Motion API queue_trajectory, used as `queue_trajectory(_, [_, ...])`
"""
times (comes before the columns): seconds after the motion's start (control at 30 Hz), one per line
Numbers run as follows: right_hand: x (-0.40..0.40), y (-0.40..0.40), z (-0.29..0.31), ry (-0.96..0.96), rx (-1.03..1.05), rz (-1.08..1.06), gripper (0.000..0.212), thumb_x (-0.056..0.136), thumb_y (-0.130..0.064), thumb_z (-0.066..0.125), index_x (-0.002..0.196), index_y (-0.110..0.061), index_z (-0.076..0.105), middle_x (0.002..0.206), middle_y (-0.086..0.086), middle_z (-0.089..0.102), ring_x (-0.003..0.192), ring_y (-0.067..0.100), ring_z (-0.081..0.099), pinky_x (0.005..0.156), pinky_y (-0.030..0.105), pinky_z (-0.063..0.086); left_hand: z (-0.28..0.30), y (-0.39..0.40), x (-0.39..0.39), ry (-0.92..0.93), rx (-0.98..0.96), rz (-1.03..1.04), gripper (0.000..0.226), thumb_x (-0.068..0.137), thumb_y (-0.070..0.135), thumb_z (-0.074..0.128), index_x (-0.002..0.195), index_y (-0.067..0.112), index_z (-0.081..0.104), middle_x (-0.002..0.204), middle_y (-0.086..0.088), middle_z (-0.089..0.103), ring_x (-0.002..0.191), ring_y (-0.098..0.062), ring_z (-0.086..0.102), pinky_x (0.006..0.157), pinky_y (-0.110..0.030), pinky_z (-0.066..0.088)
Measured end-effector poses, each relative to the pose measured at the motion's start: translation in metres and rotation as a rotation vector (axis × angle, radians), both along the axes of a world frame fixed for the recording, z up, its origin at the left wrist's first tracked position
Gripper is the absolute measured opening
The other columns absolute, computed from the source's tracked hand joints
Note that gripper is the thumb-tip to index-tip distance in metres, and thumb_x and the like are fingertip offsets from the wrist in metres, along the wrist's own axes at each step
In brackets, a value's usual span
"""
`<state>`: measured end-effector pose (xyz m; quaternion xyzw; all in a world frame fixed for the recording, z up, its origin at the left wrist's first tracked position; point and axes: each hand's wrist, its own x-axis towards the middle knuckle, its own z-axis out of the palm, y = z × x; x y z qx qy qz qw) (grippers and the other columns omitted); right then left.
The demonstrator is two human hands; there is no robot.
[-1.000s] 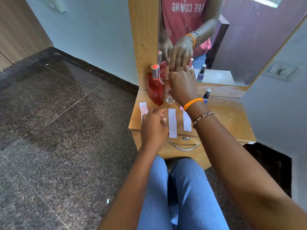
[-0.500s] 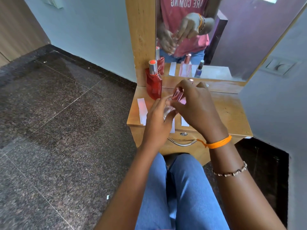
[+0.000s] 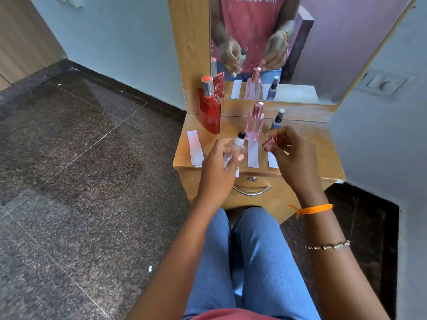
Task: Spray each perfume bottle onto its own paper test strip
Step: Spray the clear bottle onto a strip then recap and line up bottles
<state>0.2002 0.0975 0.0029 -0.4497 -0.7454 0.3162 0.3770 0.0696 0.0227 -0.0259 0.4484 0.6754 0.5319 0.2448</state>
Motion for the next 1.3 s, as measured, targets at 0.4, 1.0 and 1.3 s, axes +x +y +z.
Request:
queue_trajectory(0.4, [0.0,0.0,-0.027,-0.226,0.088,-0.027,0.045,0.077,0.002,0.067,0.119,-0.007,0.055,0.118,0.012,0.06,0.108,0.031,0.051,0.087,0.027,0.038,0.004,0.006,-0.002,-0.08,0.029,0.025,0.028,0.083,0.016,0.066,0.11,0.022,0.061,0.109,0.003,0.061,0.098,-0.004,0.055,0.082,-0.01,0.044])
queue_trajectory(1.0, [0.01,-0.001,-0.009,0.037,-0.121,0.174,0.041,0.078,-0.004,0.073,0.114,-0.011,0.053,0.097,0.005,0.07,0.091,0.018,0.067,0.083,0.035,0.056,-0.008,0.043,-0.018,0.53,-0.341,0.002,0.04,0.096,0.018,0.045,0.136,0.011,0.041,0.128,-0.01,0.048,0.118,-0.029,0.043,0.098,-0.038,0.037])
queue_trajectory(1.3, [0.013,0.002,-0.005,0.204,-0.243,0.229,0.045,0.078,0.002,0.07,0.118,-0.011,0.054,0.102,0.009,0.07,0.096,0.02,0.067,0.088,0.044,0.055,-0.019,0.06,-0.011,0.713,-0.395,0.116,0.028,0.089,0.014,0.054,0.117,0.013,0.05,0.123,-0.009,0.048,0.108,-0.03,0.041,0.089,-0.036,0.034])
